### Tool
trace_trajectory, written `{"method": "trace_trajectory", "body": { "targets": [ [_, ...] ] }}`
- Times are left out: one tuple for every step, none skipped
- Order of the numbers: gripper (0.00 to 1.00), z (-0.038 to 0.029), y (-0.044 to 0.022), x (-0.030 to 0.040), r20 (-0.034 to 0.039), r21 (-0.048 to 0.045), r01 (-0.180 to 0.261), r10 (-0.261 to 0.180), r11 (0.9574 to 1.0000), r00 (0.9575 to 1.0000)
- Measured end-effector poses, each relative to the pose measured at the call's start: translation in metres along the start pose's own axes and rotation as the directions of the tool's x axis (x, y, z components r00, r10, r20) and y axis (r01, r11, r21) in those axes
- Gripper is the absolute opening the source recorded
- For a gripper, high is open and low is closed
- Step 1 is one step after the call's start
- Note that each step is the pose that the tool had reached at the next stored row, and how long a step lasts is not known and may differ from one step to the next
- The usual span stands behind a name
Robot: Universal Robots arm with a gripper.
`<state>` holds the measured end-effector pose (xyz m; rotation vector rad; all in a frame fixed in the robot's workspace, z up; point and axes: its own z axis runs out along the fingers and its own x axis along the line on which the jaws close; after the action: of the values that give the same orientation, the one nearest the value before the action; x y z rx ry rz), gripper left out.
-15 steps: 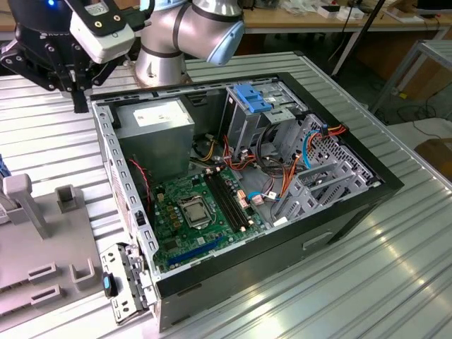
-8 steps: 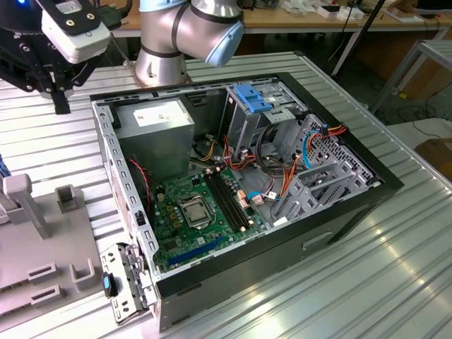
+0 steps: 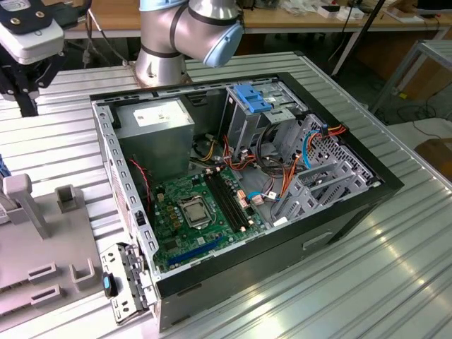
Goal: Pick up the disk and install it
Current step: 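Reach for the disk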
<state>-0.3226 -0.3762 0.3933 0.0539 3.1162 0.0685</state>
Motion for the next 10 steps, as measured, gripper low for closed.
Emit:
{"method": "trace_trajectory", "body": {
  "targets": [
    [0.11,0.0,0.0002,0.0045,0.0001,-0.0001,0.0,0.0,1.0,1.0],
    [0.11,-0.0003,0.0006,0.0117,-0.0001,0.0001,0.0,0.0,1.0,1.0],
    [0.11,-0.0004,0.0009,0.0177,-0.0001,0.0001,0.0,0.0,1.0,1.0],
    [0.11,-0.0005,0.0012,0.0249,-0.0001,0.0,0.0,0.0,1.0,1.0],
    [0.11,-0.0008,0.0017,0.0346,-0.0001,0.0,0.001,-0.001,1.0,1.0],
    [0.11,-0.0009,0.0022,0.0394,-0.0001,0.0001,0.001,-0.001,1.0,1.0],
    [0.11,-0.0009,0.0026,0.0428,0.0,0.0,0.001,-0.001,1.0,1.0],
    [0.11,-0.0009,0.003,0.0468,0.0,-0.0001,0.001,-0.001,1.0,1.0],
    [0.11,-0.0011,0.0032,0.0506,-0.0002,0.0,0.001,-0.001,1.0,1.0],
    [0.11,-0.0012,0.0035,0.0576,-0.0002,0.0,0.001,-0.001,1.0,1.0]
  ]
}}
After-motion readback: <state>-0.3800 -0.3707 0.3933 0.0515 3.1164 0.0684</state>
